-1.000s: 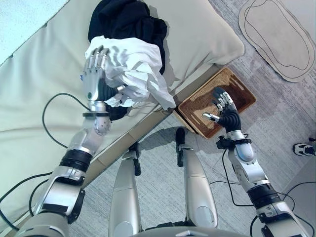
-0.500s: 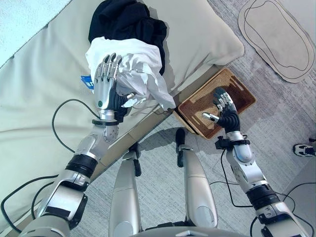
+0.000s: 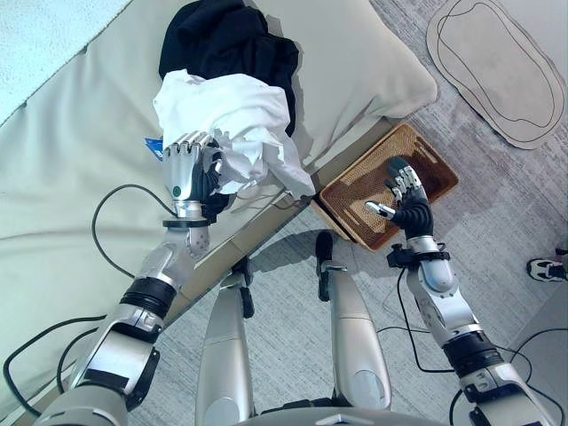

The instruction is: Pick up clothes into the bucket

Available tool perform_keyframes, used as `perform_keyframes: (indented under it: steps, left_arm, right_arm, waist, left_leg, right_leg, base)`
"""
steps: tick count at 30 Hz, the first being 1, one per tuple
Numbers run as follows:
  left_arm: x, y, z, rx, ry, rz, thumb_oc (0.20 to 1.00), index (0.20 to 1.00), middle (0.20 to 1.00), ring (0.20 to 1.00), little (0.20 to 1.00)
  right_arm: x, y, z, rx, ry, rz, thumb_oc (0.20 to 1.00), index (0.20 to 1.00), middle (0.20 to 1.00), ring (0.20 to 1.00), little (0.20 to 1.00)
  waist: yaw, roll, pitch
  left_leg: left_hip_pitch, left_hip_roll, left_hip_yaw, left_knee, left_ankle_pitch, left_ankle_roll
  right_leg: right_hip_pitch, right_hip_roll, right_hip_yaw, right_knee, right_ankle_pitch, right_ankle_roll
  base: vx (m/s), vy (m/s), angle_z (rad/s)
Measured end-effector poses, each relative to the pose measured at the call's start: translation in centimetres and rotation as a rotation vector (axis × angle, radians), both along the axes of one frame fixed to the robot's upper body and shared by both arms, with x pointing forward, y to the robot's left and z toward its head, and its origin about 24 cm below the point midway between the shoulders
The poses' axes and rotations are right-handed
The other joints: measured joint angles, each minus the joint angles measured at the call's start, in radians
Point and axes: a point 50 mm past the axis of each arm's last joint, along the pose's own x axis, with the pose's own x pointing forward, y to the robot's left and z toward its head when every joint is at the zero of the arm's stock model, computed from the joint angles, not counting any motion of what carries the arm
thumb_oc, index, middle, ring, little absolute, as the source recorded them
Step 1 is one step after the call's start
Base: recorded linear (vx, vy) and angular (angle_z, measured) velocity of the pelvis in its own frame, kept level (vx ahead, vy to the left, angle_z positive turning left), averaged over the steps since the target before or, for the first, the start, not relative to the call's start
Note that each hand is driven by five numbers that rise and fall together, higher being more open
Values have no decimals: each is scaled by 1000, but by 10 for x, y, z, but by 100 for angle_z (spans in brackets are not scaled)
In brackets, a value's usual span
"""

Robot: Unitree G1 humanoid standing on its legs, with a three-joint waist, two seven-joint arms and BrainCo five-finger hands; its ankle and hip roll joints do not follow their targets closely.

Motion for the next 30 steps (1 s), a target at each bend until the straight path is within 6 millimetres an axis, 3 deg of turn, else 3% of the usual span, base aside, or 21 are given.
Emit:
perform_keyframes:
  steps: [18, 23, 25, 30]
  left_arm:
    - [-2, 6, 0, -2, 4, 13, 200, 200, 200, 200, 200]
    - [-14, 7, 5, -16, -6, -40, 200, 200, 200, 200, 200]
    - [-19, 5, 8, -10, -8, -80, 200, 200, 200, 200, 200]
    - [-29, 11, 33, 92, 5, -174, 200, 200, 200, 200, 200]
  right_arm:
    - [0, 0, 0, 0, -1, 1, 1000, 1000, 1000, 1000, 1000]
    - [-3, -4, -5, -3, 17, -14, 1000, 1000, 1000, 1000, 1000]
    - [-8, -6, -13, -3, 46, -22, 1000, 1000, 1000, 1000, 1000]
    - [-12, -9, -24, -15, 93, -13, 1000, 1000, 1000, 1000, 1000]
  waist:
    - [4, 0, -3]
    - [36, 2, -6]
    - [49, 7, -41]
    - [56, 19, -73]
  left_leg:
    - [14, -1, 0, -2, 3, -5]
    - [136, 0, 2, -68, 2, 2]
    - [164, 0, 1, -92, 3, 3]
    - [314, 0, -1, -180, 21, 1]
  right_leg:
    - [17, 0, -4, 1, 4, 6]
    - [126, 0, -8, -44, -2, 1]
    - [152, 0, -15, -61, -8, 4]
    - [309, 0, -41, -140, 2, 12]
  base:
    - [6, -1, 0]
    - [75, -4, 0]
    - [92, 2, 4]
    - [116, -18, 6]
